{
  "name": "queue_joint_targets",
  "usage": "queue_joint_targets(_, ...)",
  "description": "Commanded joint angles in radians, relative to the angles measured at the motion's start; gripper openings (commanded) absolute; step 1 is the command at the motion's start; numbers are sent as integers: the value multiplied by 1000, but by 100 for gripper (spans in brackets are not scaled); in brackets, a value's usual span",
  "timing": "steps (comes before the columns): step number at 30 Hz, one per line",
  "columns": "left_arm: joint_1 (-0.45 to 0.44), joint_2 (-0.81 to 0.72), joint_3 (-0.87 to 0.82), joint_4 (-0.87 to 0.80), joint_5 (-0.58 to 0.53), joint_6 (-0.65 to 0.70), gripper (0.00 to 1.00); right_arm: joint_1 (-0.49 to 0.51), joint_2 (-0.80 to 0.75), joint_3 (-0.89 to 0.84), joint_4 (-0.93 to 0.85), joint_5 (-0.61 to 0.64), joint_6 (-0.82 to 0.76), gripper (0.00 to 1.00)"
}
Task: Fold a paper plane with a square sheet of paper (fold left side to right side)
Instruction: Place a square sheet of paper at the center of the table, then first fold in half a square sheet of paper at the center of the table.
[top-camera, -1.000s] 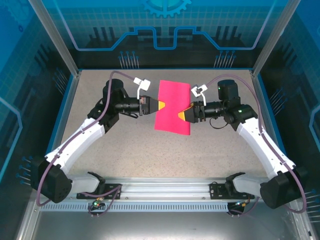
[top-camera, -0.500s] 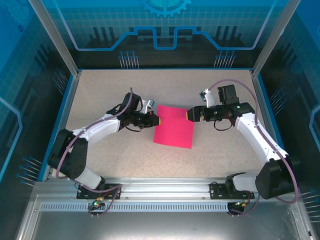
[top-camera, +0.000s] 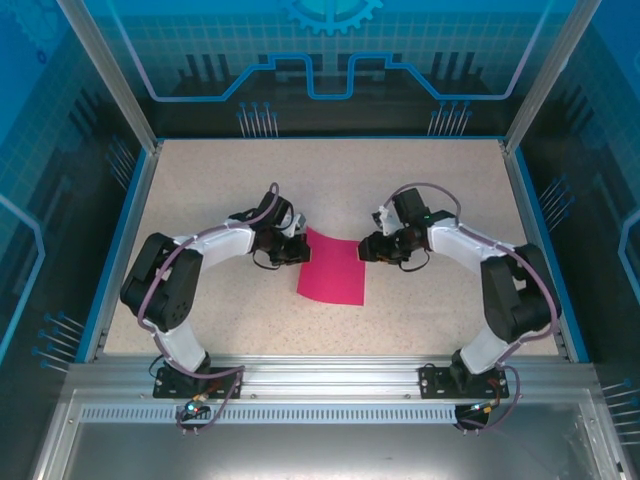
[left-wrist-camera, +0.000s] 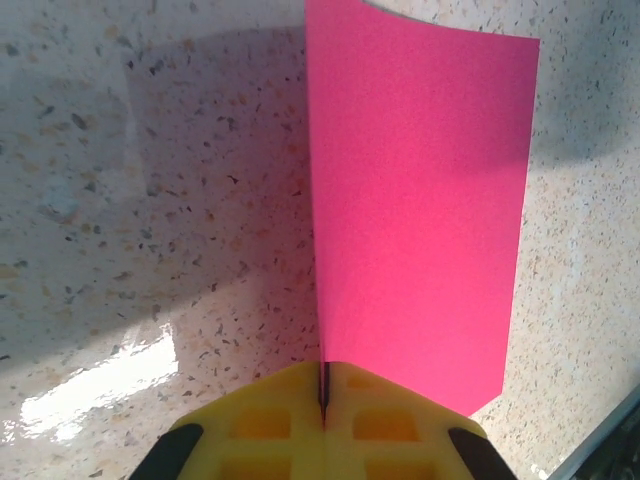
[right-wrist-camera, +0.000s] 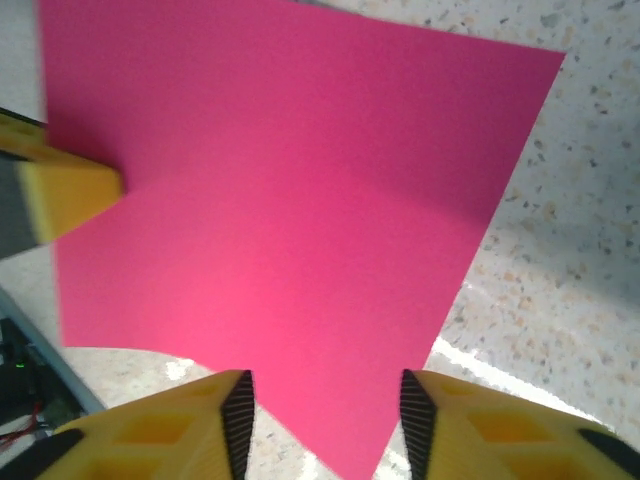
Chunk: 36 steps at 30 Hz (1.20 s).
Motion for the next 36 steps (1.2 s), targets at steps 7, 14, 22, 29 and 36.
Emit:
queue_joint_targets(7,7,-39,8,-77,-66,-3,0,39,171,106,58,46,61,23)
queue_joint_targets(14,5,-44,3,-81,-71,-16,0,50,229,143,48,41,57,17)
queue_joint_targets(22,5,-60,11,-76,-41,-17,0,71,279,168,-15,119,41,15)
queue_joint_targets(29,-16,-54,10,18,78,-72,27,90,289,145,-4,120,46,15)
queue_joint_targets(36,-43,-28,5,169,199,-160,46,81,269,104,74,43,67,15)
